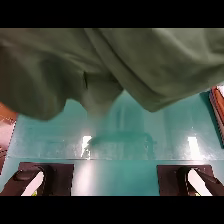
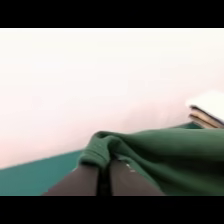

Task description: Fold the shirts.

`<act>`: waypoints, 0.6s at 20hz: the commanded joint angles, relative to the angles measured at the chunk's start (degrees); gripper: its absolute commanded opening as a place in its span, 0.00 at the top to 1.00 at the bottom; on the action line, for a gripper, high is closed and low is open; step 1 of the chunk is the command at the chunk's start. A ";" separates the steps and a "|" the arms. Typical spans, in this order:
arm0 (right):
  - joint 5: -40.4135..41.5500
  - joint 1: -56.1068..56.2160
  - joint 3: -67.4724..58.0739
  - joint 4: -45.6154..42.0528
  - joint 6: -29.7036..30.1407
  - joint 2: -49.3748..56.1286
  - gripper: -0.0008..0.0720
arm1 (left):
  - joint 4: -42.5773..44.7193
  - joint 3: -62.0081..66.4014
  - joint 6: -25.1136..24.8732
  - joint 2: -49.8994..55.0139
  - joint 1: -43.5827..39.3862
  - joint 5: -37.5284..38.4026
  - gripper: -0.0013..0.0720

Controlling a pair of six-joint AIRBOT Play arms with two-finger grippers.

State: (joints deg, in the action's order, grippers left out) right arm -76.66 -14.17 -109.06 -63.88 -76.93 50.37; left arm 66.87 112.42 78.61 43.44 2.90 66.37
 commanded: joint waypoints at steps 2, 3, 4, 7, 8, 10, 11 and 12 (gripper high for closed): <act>-13.55 2.54 1.64 -4.13 -3.21 6.03 0.97 | 12.85 -10.82 5.29 0.81 0.07 15.96 0.94; -15.23 4.31 5.51 -4.20 -3.21 7.72 0.97 | 12.61 -17.57 5.46 0.96 0.07 17.09 0.94; -15.39 6.47 10.45 -4.17 -3.21 9.35 0.97 | 10.80 -25.79 5.42 0.96 0.07 17.03 0.94; -9.27 12.31 24.17 -5.31 -2.97 13.38 0.97 | 3.06 -49.40 4.07 0.96 0.07 11.67 0.94; -6.40 13.68 27.32 -5.31 -2.97 14.60 0.97 | 1.16 -55.95 2.36 0.96 0.07 8.02 0.94; -2.47 15.19 30.51 -5.31 -2.99 16.28 0.97 | 1.31 -63.84 1.25 0.96 0.07 2.34 0.94; -0.81 15.23 31.36 -5.29 -2.99 16.76 0.97 | 1.88 -65.64 1.20 0.96 0.07 0.46 0.94; 0.33 15.23 31.50 -5.29 -2.99 17.22 0.97 | 2.12 -66.31 0.79 0.96 0.07 -1.20 0.94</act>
State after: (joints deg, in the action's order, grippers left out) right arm -81.28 -0.62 -81.87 -68.90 -79.85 65.47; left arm 70.02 55.24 80.90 44.42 2.92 71.44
